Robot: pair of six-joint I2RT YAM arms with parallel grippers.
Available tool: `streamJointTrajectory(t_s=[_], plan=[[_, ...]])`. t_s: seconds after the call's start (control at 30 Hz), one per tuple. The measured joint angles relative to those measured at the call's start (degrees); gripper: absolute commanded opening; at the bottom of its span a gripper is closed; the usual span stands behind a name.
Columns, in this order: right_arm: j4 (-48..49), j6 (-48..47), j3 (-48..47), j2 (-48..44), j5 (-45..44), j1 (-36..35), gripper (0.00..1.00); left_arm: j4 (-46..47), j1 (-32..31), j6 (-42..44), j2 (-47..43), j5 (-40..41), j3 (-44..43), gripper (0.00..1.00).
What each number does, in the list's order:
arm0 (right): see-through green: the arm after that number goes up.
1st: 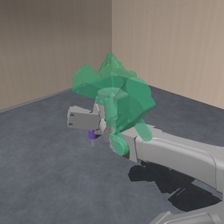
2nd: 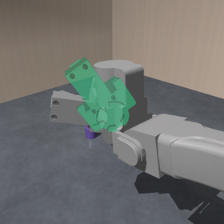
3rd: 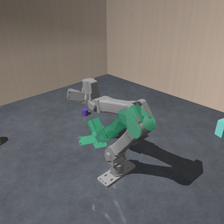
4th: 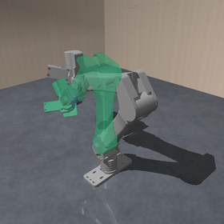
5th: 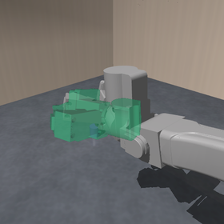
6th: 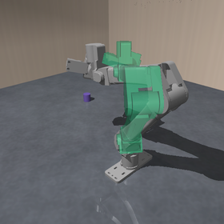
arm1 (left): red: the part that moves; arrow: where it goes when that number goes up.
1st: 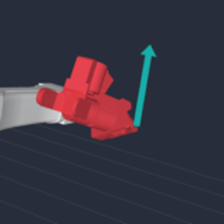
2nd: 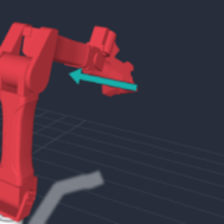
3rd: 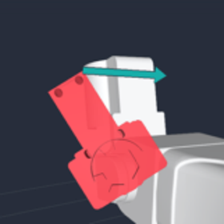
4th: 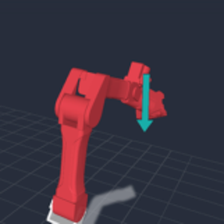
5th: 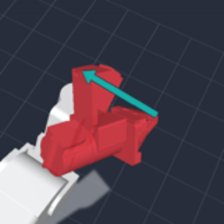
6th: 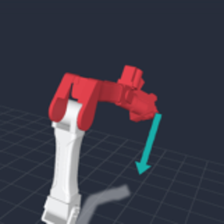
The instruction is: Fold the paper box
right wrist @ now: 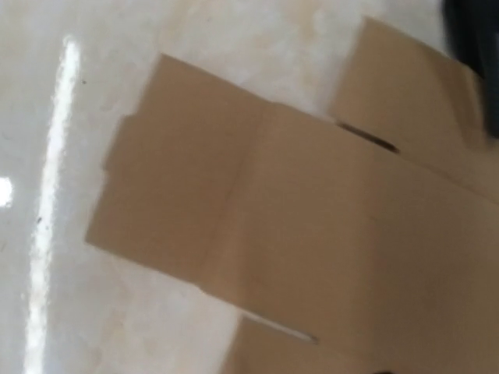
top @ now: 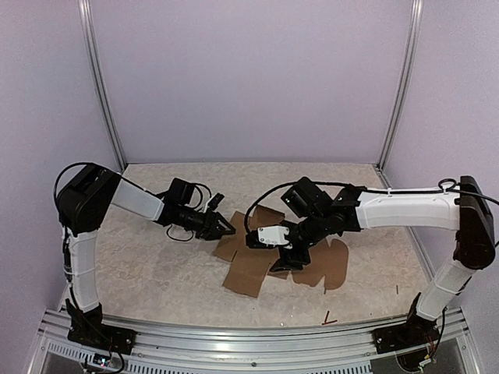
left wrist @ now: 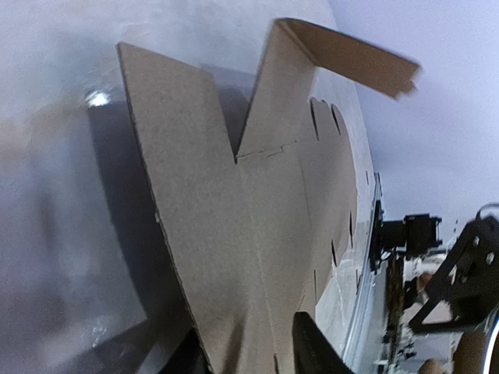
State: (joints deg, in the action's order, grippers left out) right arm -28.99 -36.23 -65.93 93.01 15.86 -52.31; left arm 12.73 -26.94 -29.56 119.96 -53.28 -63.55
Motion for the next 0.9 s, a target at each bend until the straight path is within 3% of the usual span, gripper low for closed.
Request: streamJointTrajectory(t_s=[0.2, 0.4, 0.63, 0.77, 0.9], plan=[[1.68, -0.33, -4.02, 6.19, -2.86, 0.37, 0.64, -9.07, 1.05, 0.39, -2.32, 9.44, -1.4, 0.53], [3.39, 1.27, -9.73, 6.64, -2.89, 6.32, 0.64, -15.65, 1.03, -1.6, -18.01, 20.61, 10.12, 0.54], [3.91, 3.5, -12.46, 6.67, -3.76, 10.95, 0.65, -15.91, -2.64, -6.73, -25.22, 21.49, 21.66, 0.53], [3.56, 5.29, -14.88, 9.66, -3.82, 13.38, 0.69, -17.2, -8.92, -7.98, -25.42, 21.46, 21.57, 0.53], [2.1, 6.21, -19.76, 14.8, -2.54, 16.48, 0.71, -17.09, -10.82, -9.25, -24.13, 21.11, 20.85, 0.52]])
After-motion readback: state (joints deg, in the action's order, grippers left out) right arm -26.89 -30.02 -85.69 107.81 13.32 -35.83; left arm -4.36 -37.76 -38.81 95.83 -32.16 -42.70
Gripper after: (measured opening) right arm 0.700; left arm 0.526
